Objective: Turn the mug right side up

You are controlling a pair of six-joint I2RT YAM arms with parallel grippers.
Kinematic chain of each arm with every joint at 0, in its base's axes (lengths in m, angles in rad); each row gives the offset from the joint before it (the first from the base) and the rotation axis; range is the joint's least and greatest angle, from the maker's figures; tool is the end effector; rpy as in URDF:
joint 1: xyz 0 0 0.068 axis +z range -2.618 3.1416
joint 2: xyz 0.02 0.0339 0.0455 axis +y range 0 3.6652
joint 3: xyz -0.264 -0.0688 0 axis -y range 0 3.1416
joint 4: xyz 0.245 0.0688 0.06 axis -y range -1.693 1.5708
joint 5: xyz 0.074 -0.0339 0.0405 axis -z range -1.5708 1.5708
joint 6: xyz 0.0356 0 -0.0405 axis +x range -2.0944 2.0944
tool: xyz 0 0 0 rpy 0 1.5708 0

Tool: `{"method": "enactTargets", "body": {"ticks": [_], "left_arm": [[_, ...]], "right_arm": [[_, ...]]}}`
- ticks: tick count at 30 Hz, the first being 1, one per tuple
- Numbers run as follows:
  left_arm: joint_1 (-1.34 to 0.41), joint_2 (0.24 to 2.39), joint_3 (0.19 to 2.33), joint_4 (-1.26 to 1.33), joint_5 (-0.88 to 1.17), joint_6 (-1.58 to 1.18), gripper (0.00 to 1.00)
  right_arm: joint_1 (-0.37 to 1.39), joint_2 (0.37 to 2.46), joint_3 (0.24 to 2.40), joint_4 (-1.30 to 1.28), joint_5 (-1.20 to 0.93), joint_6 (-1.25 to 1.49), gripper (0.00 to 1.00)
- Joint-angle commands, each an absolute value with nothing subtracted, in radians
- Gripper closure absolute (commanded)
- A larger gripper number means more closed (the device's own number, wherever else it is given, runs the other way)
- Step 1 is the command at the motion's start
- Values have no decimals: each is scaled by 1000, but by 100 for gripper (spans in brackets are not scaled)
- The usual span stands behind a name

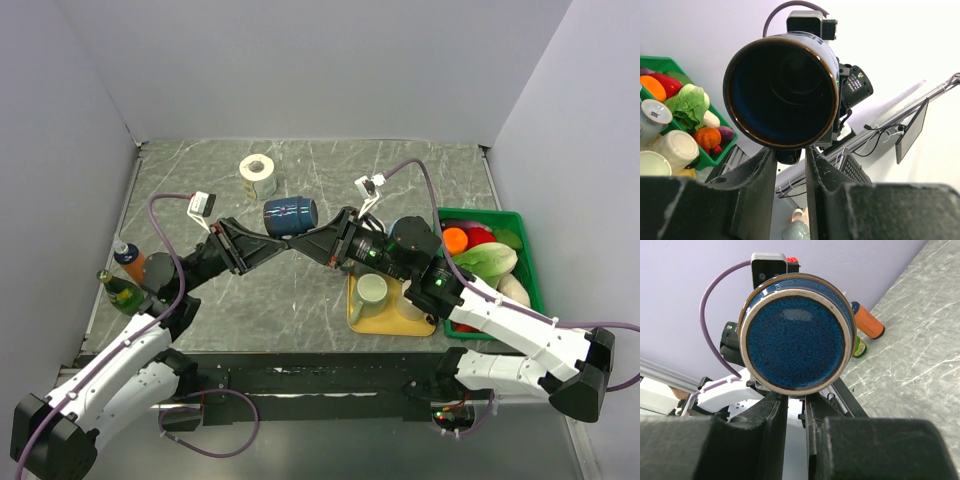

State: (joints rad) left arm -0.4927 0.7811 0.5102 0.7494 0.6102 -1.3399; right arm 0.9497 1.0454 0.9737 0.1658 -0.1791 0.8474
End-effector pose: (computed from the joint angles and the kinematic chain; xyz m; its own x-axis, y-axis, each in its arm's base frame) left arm 0.1456 -0.1013 0.3391 -0.7208 -0.5185 -0.4600 0.5862 -0.1018 -0.8037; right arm 0.1373 0.2028 0.3944 -0.6410 0.3717 -0.6716 -0.6390 0.2263 0.7352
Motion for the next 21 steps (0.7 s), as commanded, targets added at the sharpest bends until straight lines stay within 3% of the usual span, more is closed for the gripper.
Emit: {"method": "enactTargets", "body": {"ticks": [1, 10, 18, 21], "left_arm": [[-489, 759, 506, 810, 557, -1342, 75], [-489, 787, 505, 857, 566, -1370, 99], [-489, 765, 506, 804, 532, -1338, 99], [-489, 767, 502, 831, 532, -1344, 80]], "right_arm": [[957, 1008, 963, 195, -193, 834, 100], [959, 1003, 954, 195, -196, 830, 100], [959, 1006, 943, 207, -207, 815, 100], [959, 1022, 951, 206, -230, 810, 100]]}}
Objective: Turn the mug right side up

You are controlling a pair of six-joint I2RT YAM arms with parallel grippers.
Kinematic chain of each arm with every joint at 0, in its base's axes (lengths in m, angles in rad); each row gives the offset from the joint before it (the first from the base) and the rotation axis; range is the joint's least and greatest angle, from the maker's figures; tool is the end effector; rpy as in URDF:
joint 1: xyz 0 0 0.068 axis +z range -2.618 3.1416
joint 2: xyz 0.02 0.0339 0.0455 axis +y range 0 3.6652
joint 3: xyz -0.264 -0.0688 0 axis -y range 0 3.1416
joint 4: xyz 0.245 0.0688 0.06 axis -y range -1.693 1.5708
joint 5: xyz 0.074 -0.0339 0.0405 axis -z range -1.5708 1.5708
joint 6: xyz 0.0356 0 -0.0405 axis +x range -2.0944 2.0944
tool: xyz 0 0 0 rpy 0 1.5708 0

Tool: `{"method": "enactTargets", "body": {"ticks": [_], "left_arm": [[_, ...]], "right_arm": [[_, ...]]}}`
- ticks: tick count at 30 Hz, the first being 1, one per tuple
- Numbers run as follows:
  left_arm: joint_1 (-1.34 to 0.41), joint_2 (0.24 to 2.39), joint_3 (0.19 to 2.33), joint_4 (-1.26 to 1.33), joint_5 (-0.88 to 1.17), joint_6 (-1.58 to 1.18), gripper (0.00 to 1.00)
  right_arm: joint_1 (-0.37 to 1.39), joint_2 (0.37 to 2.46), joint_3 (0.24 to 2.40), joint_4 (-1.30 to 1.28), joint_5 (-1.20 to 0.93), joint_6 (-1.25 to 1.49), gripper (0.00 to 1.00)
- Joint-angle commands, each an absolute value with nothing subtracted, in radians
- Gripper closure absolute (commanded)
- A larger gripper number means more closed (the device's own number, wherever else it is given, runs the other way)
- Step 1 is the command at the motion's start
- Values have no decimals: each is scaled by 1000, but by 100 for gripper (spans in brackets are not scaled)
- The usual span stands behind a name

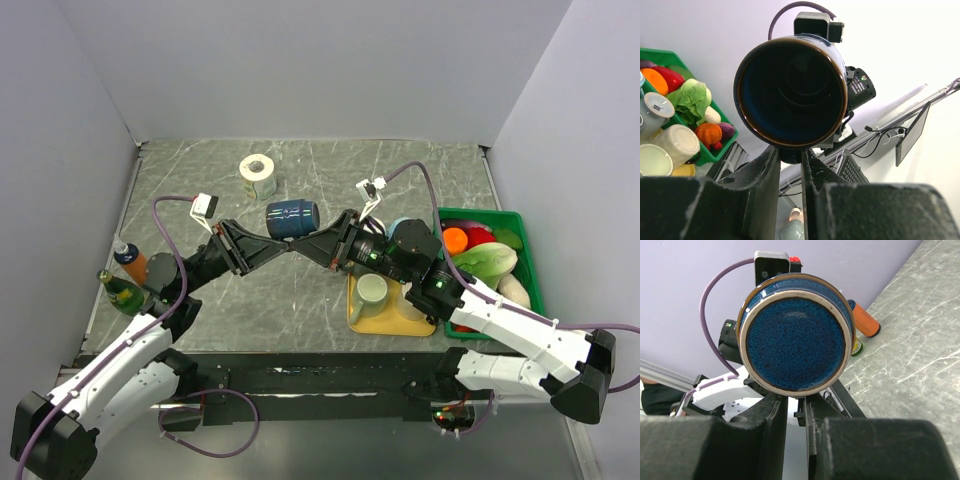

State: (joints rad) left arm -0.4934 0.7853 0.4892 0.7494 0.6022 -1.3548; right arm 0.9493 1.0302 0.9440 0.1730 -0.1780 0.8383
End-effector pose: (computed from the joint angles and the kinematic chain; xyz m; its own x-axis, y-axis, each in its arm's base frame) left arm 0.1473 -0.1021 0.3313 -0.7367 -0.5178 -0.4350 0.5565 -0.0987 -0.8250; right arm 0.1358 0.2004 0.3880 -0.6375 0.3666 -0.6776 -0.6413 0.2349 0.7304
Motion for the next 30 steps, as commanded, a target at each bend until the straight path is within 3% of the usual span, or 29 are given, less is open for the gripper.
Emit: {"method": "enactTargets", "body": {"ticks": [1, 2, 5, 9, 13, 16, 17, 23, 24, 26, 27, 30], "left_arm": [[-489, 767, 497, 841, 522, -1354, 76], [-489, 769, 491, 851, 519, -1362, 66], [-489, 770, 479, 883, 496, -1388, 59], [-489, 761, 463, 896, 460, -1402, 57], [-489, 769, 476, 871, 465, -1384, 70], [-489, 773, 477, 873, 465, -1376, 88], [-489, 772, 483, 847, 463, -1371, 99], [-489, 732, 529, 698, 428, -1267, 99], [-489, 727, 543, 625, 420, -1246, 99], [-489, 709, 584, 540, 400, -1172, 99], [-489, 701, 600, 461, 394, -1105, 99], [-489, 675, 693, 266, 321, -943, 99]], "right_arm": [[960, 1029, 951, 207, -233, 813, 100], [959, 1034, 950, 219, -236, 815, 100], [959, 1046, 948, 219, -241, 816, 100], [962, 1057, 948, 221, -245, 813, 100], [962, 1060, 946, 222, -249, 811, 100], [965, 1062, 951, 212, -249, 808, 100], [963, 1062, 951, 209, -247, 807, 100], [963, 1068, 998, 51, -187, 802, 100], [963, 1071, 1006, 29, -178, 796, 95], [965, 1066, 999, 6, -163, 798, 64], [963, 1055, 990, 6, -144, 798, 44], [963, 1031, 959, 5, -112, 798, 27]]}}
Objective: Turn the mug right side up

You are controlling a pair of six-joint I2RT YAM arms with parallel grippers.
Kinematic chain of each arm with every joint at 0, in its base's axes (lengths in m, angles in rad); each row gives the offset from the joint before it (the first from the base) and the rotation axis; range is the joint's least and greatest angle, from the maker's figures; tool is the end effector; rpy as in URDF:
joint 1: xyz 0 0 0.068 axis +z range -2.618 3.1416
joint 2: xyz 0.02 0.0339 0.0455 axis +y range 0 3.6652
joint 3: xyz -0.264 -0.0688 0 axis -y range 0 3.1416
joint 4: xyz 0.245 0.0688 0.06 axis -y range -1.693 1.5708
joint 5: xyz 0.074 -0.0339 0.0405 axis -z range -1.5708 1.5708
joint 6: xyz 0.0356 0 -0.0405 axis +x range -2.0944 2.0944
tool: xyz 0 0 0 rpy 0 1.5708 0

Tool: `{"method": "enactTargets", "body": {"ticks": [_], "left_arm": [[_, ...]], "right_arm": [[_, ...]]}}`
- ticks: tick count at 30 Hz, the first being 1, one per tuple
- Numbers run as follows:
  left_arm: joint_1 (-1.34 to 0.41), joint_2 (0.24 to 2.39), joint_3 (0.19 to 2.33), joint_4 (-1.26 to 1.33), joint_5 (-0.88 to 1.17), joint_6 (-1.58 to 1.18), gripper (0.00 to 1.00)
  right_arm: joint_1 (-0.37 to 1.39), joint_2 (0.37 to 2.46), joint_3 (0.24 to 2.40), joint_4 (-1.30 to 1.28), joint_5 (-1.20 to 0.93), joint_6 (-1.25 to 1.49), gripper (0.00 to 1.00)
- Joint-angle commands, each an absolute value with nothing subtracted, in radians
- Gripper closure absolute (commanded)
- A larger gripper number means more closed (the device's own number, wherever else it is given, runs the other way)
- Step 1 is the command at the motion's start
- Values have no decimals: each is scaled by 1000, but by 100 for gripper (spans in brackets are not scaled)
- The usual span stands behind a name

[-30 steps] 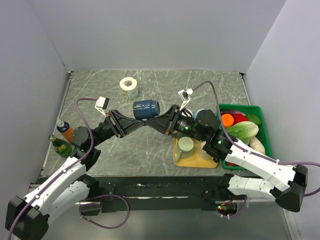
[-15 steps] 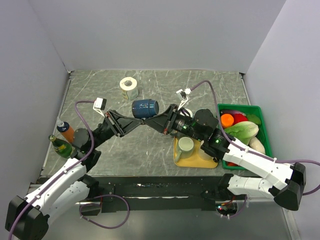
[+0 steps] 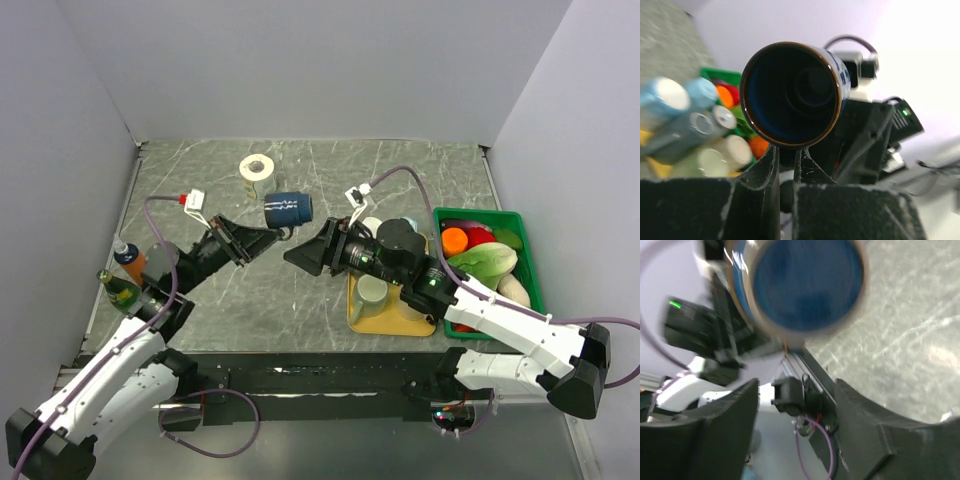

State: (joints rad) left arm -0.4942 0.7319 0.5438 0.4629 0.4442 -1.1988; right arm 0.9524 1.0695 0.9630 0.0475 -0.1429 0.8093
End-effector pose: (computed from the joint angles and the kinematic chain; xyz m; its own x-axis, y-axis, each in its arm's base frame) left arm 0.1492 -0.0977 0.3319 -0.6514 -0.6046 -0.4585 0.5106 0.0977 -0.8543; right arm 0.1421 0.2084 0.3722 -0.6670 0.2983 -0.6827 -0.5886 0.3508 0.7283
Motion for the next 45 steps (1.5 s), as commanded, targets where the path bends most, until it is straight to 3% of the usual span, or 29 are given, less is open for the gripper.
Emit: {"method": "enactTargets", "body": {"ticks": [1, 9, 15, 19, 23, 34, 45], "left_arm": [[-489, 673, 743, 135, 252, -907, 99], [-489, 784, 940, -342, -96, -655, 99], [-488, 943, 1017, -559, -407, -572, 99], [-465, 1061, 1074, -639, -492, -540, 99], [-365, 1215, 1124, -704, -465, -493, 99], [-178, 1333, 1086, -652, -491, -400, 99], [-150, 1367, 1052, -585, -462, -342, 99]], "right_arm": [[962, 1023, 953, -24, -101, 792, 23], [960, 918, 940, -241, 113, 720, 5], [945, 870, 954, -397, 256, 686, 2], [924, 853, 948, -448, 285, 675, 2], [901, 838, 925, -454, 278, 663, 2], [842, 796, 894, -500, 241, 644, 2], [798, 795, 865, -471, 166, 641, 2]]}}
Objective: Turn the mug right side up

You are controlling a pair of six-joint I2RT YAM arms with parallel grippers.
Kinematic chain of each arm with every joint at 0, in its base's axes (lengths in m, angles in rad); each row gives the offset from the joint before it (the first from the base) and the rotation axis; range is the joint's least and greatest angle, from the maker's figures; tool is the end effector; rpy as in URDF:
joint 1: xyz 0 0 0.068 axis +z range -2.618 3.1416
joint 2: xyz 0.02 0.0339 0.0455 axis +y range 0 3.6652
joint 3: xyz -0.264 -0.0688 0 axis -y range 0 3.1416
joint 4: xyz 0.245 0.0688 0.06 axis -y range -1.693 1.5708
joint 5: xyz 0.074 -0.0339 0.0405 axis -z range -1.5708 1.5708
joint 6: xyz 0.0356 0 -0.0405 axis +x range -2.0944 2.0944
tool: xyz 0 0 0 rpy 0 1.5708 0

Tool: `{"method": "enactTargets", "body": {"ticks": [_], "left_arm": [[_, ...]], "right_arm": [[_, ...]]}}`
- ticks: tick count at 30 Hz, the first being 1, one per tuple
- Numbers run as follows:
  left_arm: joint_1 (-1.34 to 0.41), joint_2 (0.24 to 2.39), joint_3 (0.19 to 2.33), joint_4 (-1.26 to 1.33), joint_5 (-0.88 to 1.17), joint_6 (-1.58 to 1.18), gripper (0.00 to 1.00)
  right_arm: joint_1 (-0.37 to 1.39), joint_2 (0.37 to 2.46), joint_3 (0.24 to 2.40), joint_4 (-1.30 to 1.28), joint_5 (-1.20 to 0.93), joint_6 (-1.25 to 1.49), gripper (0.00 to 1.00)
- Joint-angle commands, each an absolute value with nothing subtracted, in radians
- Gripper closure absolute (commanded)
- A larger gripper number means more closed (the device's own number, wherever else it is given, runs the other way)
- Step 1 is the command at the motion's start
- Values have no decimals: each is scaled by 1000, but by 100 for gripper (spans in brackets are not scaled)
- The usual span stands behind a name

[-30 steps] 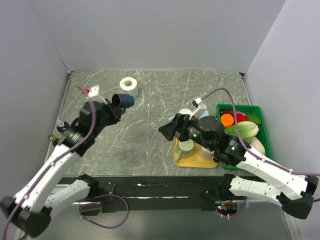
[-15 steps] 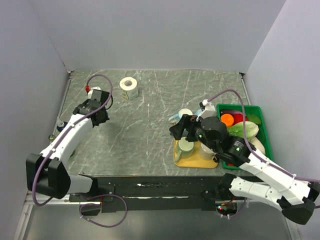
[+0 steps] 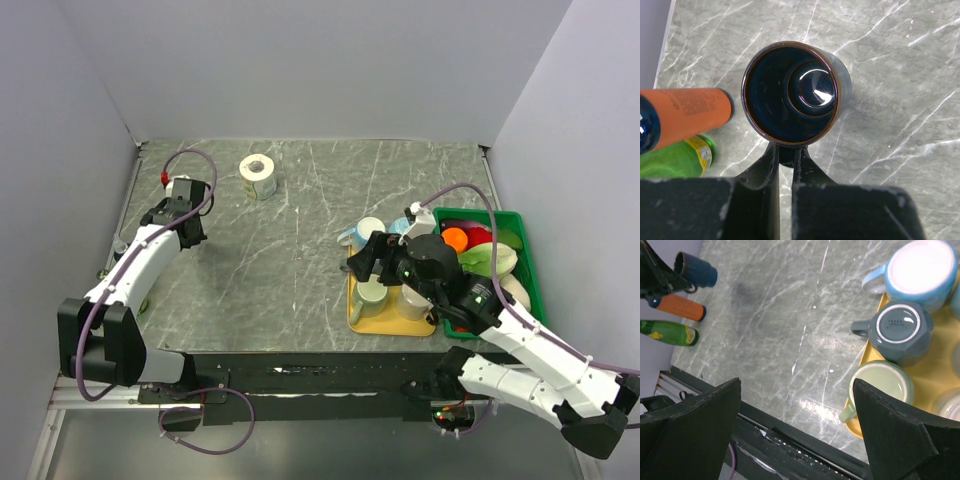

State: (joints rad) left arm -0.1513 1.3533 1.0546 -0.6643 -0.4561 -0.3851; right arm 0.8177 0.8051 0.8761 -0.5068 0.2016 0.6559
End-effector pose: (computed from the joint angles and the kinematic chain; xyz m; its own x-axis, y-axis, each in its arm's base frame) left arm 0.2746 -0.0260 0.2695 -0.7095 -0.2330 -0.6651 -0.4099 0.9041 0.1206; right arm 0.1255 0.1234 0.3351 -0.5890 0.2453 -0.7700 -0.2920 0.8238 0.4859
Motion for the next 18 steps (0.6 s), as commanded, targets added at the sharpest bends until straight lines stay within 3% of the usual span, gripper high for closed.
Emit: {"method": "enactTargets", "body": {"ticks": [1, 18], "left_arm": [[-150, 1377, 1048, -580, -469, -338, 99], [-143, 1482, 1062, -523, -519, -279, 99]], "right_arm": [[787, 793, 858, -465, 158, 640, 2], [581, 876, 818, -341, -133, 566, 2]]}}
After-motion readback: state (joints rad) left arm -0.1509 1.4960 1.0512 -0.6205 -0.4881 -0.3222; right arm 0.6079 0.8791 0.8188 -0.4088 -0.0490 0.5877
